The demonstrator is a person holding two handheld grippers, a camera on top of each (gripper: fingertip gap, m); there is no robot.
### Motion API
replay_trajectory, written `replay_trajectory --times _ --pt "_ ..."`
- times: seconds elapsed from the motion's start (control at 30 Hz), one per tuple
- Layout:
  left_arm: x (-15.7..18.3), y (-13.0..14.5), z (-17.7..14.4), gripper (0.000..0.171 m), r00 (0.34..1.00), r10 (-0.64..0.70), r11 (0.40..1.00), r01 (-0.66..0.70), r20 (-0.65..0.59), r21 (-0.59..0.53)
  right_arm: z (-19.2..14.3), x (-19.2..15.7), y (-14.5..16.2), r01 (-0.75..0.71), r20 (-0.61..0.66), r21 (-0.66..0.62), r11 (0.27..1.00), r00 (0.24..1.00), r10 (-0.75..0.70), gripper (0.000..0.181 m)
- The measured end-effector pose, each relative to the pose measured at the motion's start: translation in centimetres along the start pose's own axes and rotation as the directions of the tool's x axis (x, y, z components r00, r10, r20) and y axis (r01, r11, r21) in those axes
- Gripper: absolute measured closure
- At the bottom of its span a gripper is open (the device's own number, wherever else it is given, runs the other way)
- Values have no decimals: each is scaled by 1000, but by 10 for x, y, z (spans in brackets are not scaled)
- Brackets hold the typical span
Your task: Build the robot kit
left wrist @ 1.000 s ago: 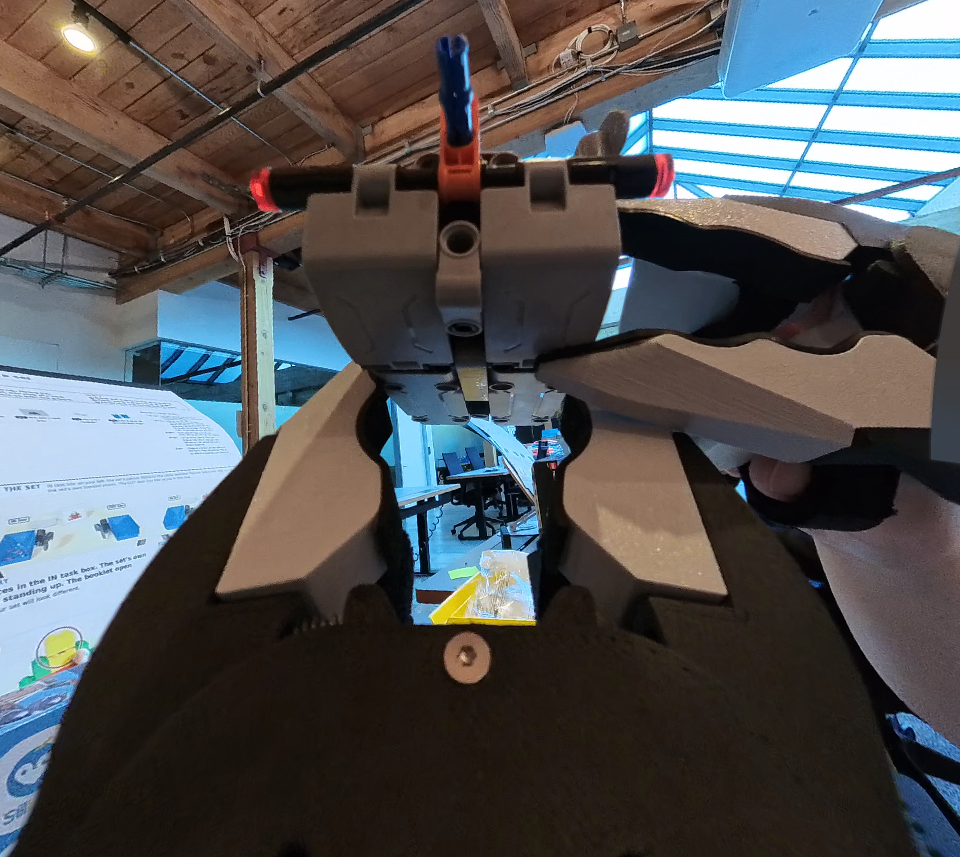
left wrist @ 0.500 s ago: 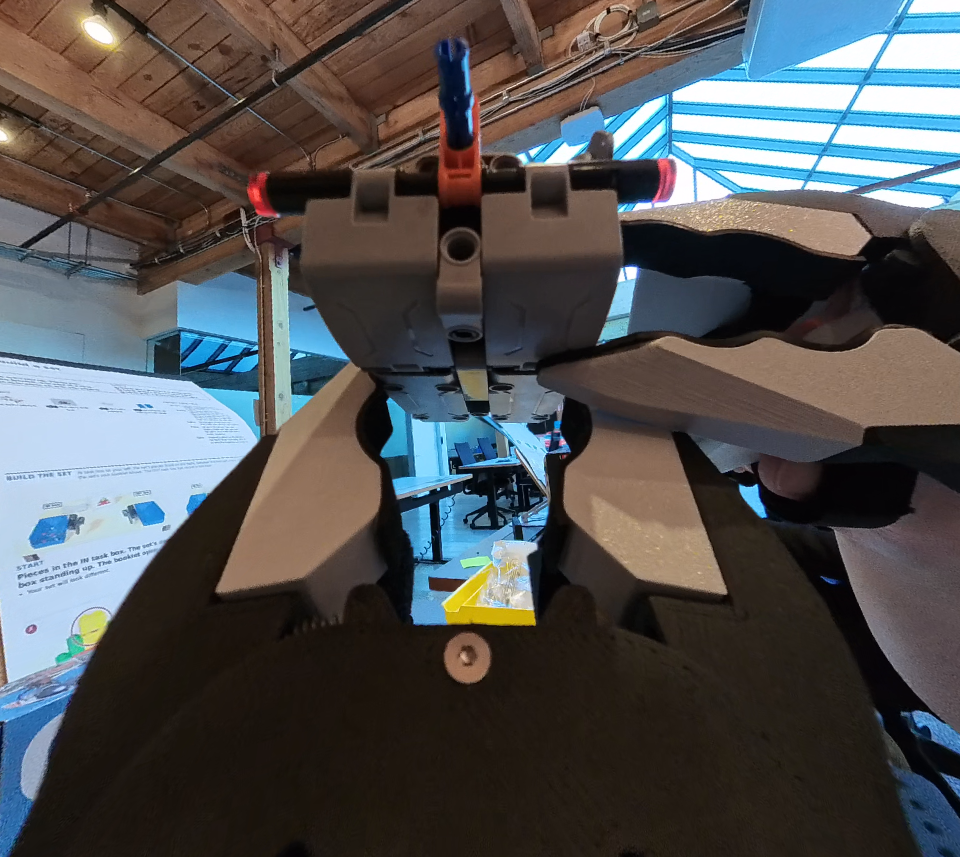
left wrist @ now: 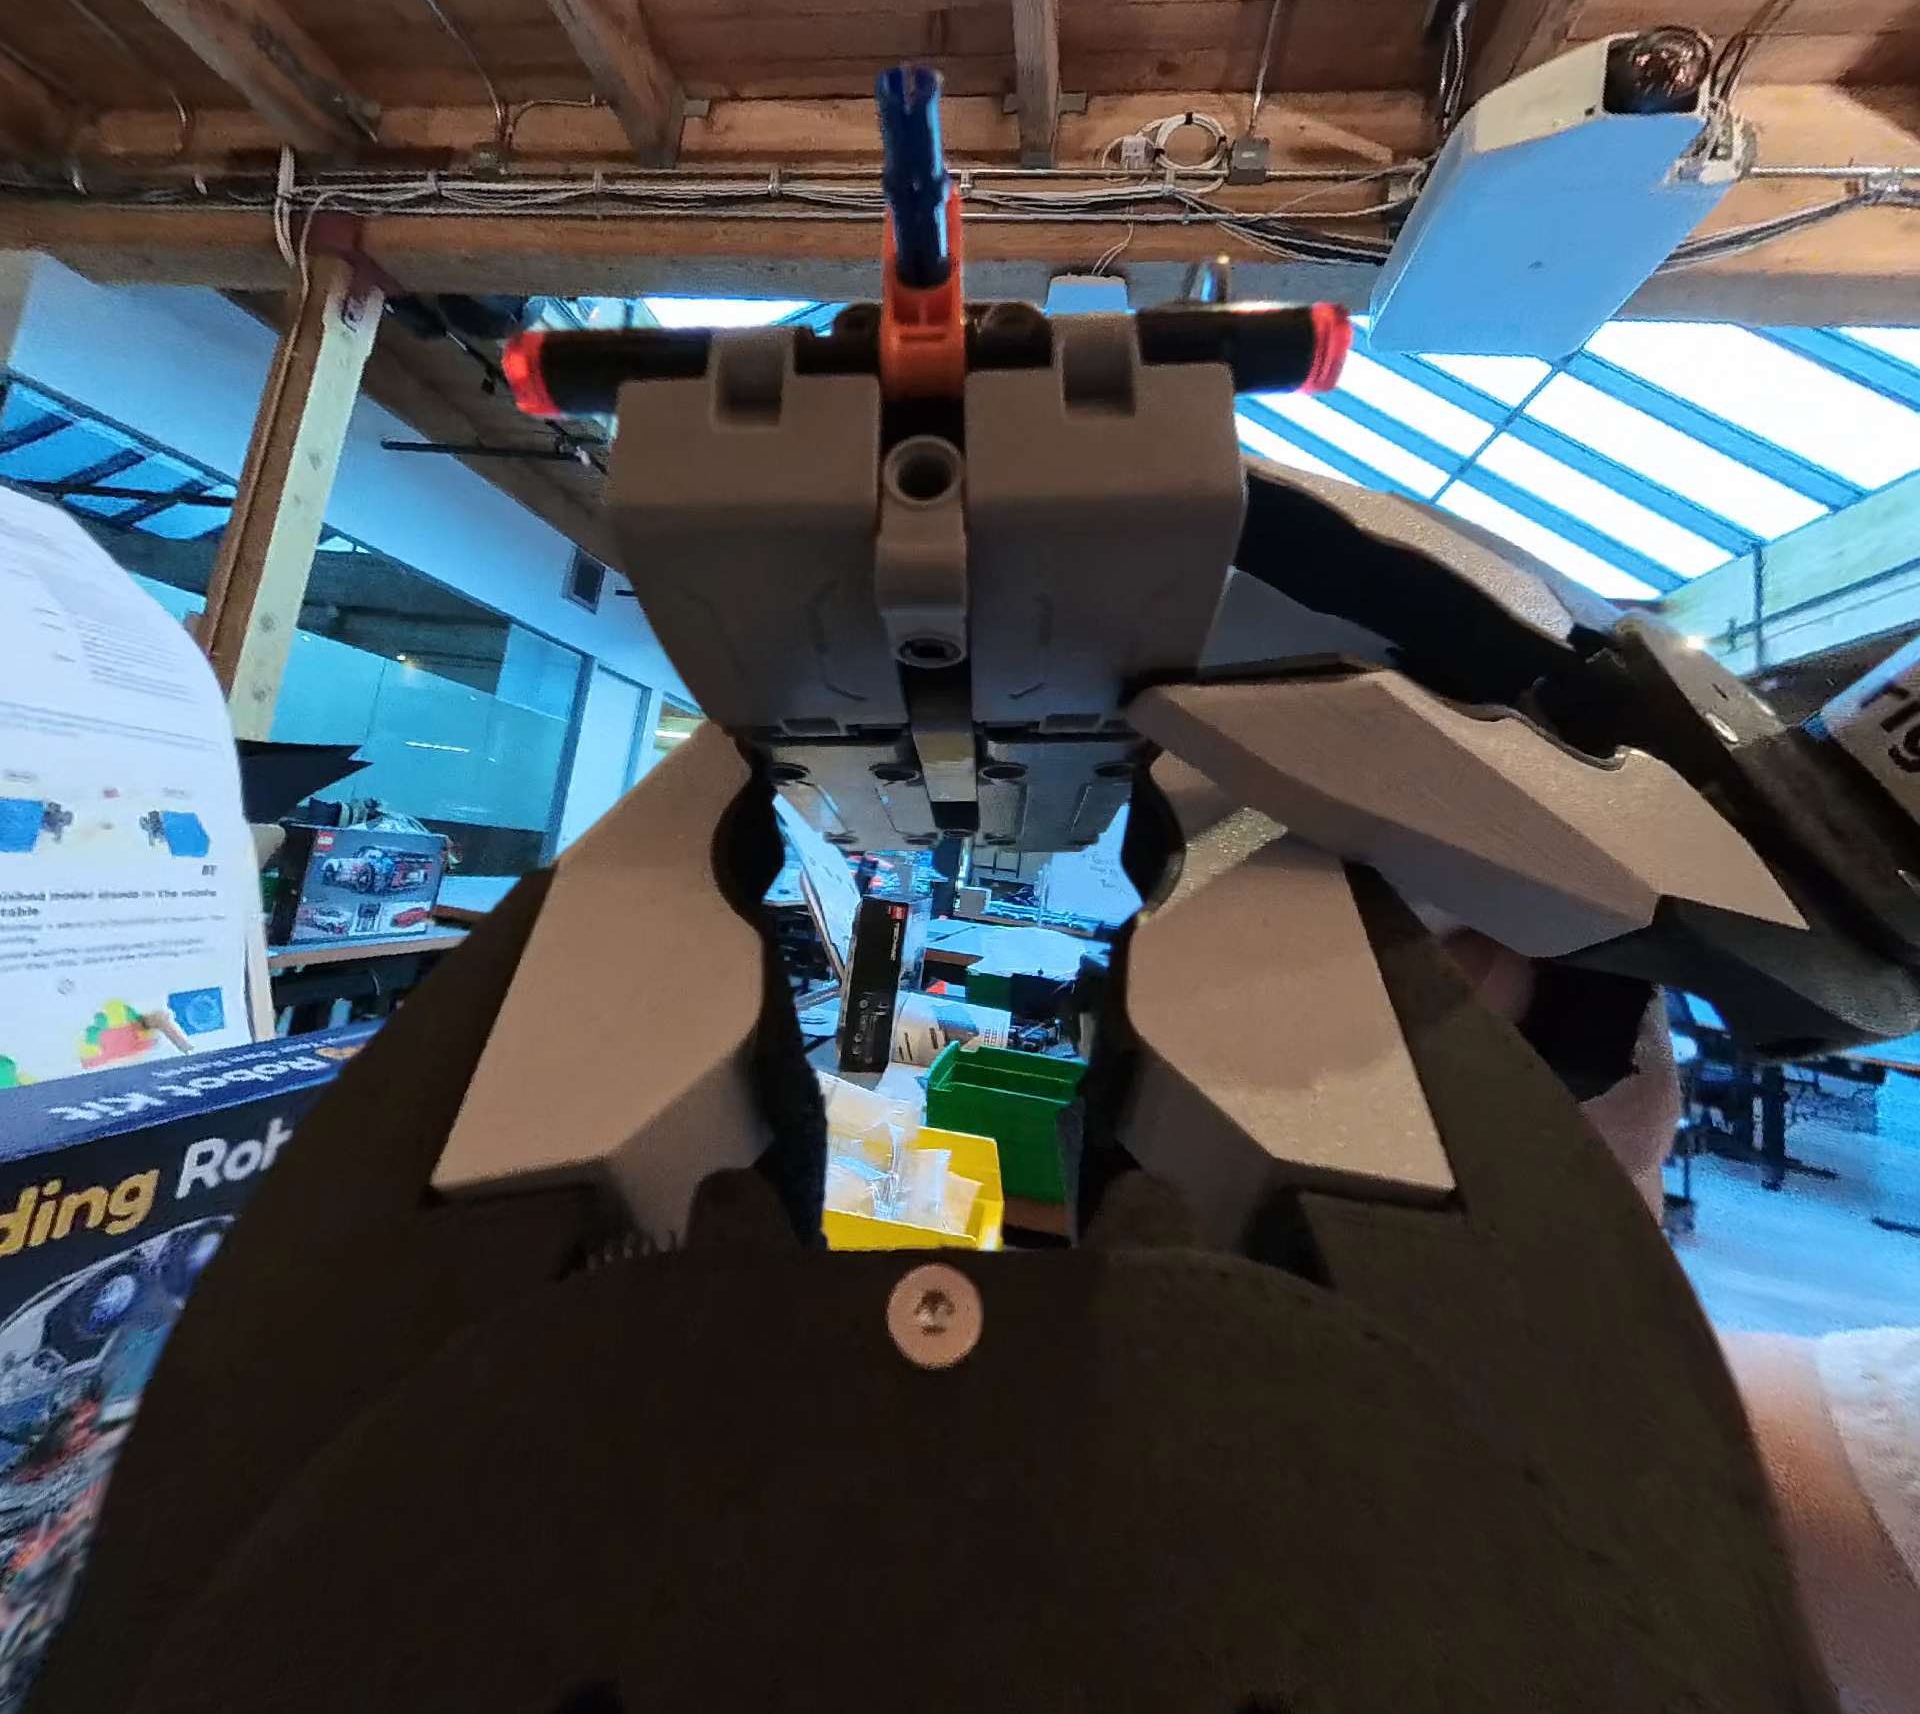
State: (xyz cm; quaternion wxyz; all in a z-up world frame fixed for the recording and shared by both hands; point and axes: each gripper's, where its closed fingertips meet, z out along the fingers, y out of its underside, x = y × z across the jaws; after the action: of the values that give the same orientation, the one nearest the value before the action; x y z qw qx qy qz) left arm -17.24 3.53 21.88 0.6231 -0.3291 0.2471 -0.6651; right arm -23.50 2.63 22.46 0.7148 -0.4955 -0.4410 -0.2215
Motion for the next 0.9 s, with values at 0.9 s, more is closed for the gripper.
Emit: replay_trajectory --times 0.9 --pt "-6 -14 -5 108 968 178 982 -162 177 -101 0 6 -8 -36 79 -80 996 996 42 138"
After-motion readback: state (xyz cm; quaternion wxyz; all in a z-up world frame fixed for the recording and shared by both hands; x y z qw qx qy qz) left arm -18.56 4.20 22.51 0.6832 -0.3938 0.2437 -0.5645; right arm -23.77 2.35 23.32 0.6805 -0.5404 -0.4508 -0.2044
